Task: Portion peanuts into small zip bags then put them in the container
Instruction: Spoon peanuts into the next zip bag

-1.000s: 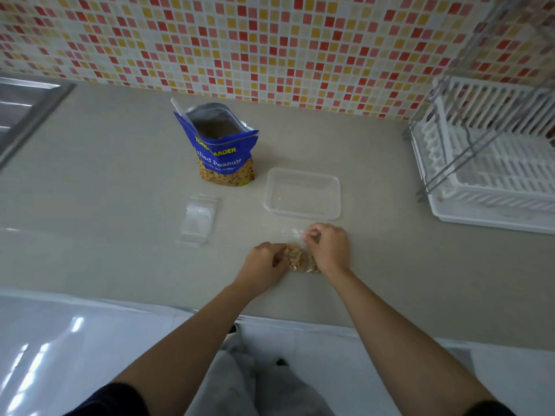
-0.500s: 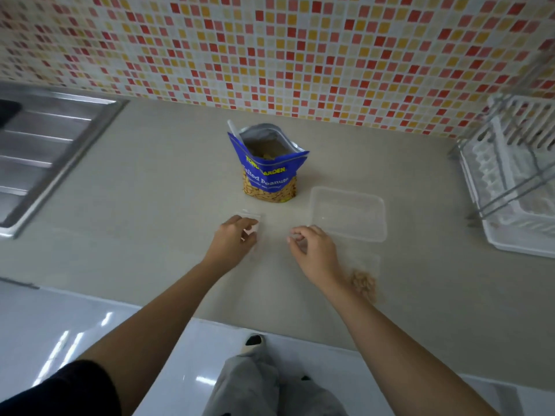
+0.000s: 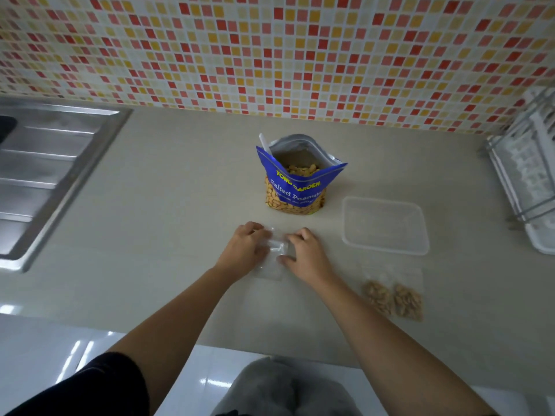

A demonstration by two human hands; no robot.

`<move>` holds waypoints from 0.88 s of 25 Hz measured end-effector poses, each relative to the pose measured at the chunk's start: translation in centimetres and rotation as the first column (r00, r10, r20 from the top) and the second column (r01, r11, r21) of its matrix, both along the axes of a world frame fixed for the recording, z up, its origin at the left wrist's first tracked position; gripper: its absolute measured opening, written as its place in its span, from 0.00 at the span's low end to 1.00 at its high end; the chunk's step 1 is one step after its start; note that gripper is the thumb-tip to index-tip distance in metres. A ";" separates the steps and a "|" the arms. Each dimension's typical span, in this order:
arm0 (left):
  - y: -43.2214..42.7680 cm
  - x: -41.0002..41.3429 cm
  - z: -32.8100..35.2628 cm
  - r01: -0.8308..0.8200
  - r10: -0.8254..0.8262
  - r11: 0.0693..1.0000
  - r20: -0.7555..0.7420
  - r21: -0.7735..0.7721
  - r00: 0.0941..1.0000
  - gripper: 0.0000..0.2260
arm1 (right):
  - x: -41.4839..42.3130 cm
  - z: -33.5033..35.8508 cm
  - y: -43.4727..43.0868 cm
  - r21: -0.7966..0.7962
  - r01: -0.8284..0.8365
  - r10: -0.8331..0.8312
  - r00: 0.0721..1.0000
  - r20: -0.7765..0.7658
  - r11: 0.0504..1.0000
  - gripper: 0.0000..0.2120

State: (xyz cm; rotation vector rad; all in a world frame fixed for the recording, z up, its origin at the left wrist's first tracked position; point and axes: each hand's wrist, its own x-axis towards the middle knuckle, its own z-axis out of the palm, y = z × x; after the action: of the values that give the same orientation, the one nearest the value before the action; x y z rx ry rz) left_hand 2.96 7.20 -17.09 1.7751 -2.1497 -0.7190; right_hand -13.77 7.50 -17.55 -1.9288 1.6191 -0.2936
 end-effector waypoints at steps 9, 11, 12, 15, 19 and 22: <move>-0.2 0.8 -0.7 0.039 -0.042 0.992 -0.022 -0.116 0.999 0.12 | 0.4 -1.0 1.5 -0.112 0.146 -0.125 0.977 0.175 0.983 0.12; -0.3 0.8 -0.6 0.057 -0.056 0.993 0.013 -0.105 0.998 0.13 | 0.6 -1.0 1.6 -0.124 0.157 -0.130 0.972 0.198 0.980 0.10; -0.3 0.7 -0.3 0.063 -0.058 0.993 0.050 -0.104 0.997 0.11 | 0.7 -1.0 1.7 -0.135 0.168 -0.138 0.968 0.211 0.976 0.10; -0.2 0.6 0.2 0.082 -0.070 0.985 0.084 -0.151 0.994 0.04 | 1.0 -0.6 1.9 -0.084 0.278 -0.237 0.915 0.326 0.957 0.15; -0.1 1.2 2.3 0.094 -0.100 0.990 -0.051 -0.105 0.994 0.05 | 1.1 0.5 2.3 0.174 0.348 -0.385 0.750 0.538 0.921 0.18; -0.1 1.2 5.1 0.071 -0.048 0.996 -0.358 0.051 0.933 0.11 | 1.0 2.5 2.6 0.237 0.363 -0.419 0.592 0.689 0.901 0.13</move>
State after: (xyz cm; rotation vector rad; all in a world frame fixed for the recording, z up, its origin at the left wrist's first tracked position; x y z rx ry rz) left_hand 4.14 7.11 -11.96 1.4738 -1.9595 -1.0456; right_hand -12.72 10.09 -15.01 -1.1066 1.4180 -1.0341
